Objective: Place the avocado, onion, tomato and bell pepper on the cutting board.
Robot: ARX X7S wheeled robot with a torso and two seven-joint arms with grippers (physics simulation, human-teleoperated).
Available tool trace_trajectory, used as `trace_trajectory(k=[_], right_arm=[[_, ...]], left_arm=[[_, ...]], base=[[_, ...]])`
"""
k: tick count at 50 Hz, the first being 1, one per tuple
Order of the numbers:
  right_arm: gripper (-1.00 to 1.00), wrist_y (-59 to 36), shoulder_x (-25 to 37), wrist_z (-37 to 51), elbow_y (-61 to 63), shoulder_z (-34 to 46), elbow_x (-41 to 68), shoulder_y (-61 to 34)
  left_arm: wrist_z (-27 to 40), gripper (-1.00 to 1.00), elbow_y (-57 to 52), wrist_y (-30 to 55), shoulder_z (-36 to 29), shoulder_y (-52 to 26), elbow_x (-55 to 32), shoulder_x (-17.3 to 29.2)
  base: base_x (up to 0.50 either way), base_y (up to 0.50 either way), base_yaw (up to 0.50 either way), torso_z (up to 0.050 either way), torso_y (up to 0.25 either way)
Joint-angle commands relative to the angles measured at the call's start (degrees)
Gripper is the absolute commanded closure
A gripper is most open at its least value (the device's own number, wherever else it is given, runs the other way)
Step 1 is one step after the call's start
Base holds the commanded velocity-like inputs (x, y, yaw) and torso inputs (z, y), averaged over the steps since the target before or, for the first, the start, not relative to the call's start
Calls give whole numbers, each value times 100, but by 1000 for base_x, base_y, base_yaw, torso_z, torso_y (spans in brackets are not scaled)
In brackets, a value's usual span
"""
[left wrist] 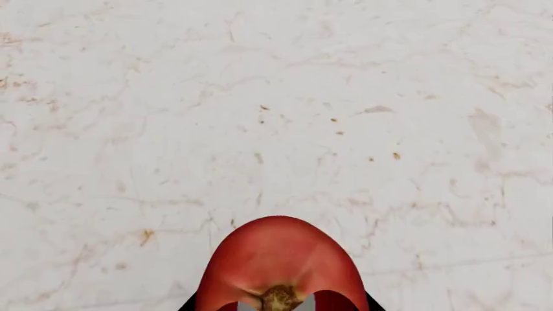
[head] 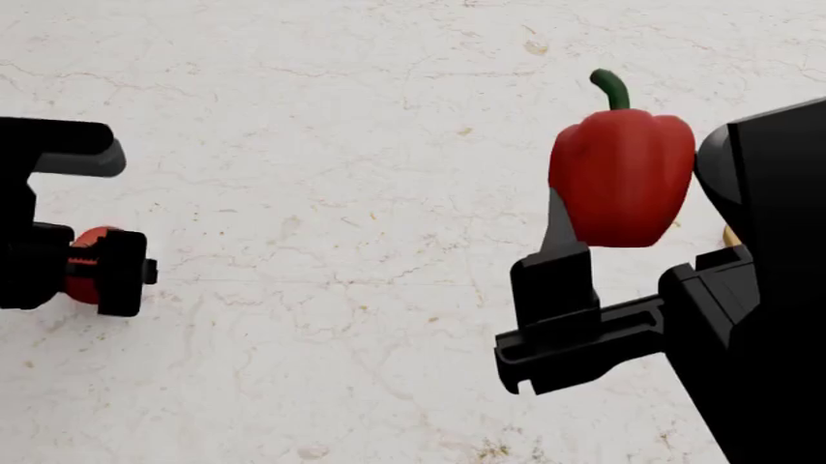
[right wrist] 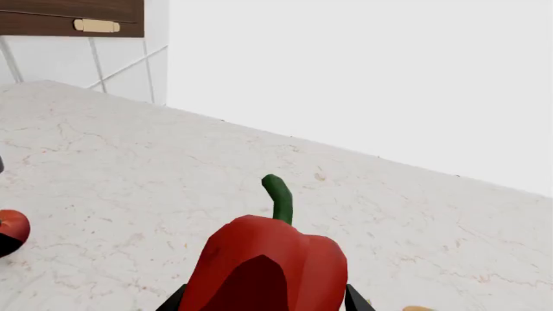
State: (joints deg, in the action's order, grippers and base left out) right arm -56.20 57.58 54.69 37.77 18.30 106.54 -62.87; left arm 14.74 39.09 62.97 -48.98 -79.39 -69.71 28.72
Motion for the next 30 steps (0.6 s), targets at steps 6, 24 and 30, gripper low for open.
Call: trace_trajectory(k=[6, 24, 30], right_arm=[[100, -34, -111, -132, 93, -187, -113, -40], [100, 315, 224, -84, 274, -588, -157, 394], [100, 368, 343, 92, 176, -654, -72, 310]], left_arm=[[870, 100, -1742, -55, 649, 458, -483, 525], [2355, 100, -4739, -185, 1584, 811, -1513, 1564], [2736, 100, -5334, -194, 1815, 829, -1951, 1745]], base=[[0, 0, 0, 0, 0], [0, 0, 0, 0, 0], [0, 0, 0, 0, 0]])
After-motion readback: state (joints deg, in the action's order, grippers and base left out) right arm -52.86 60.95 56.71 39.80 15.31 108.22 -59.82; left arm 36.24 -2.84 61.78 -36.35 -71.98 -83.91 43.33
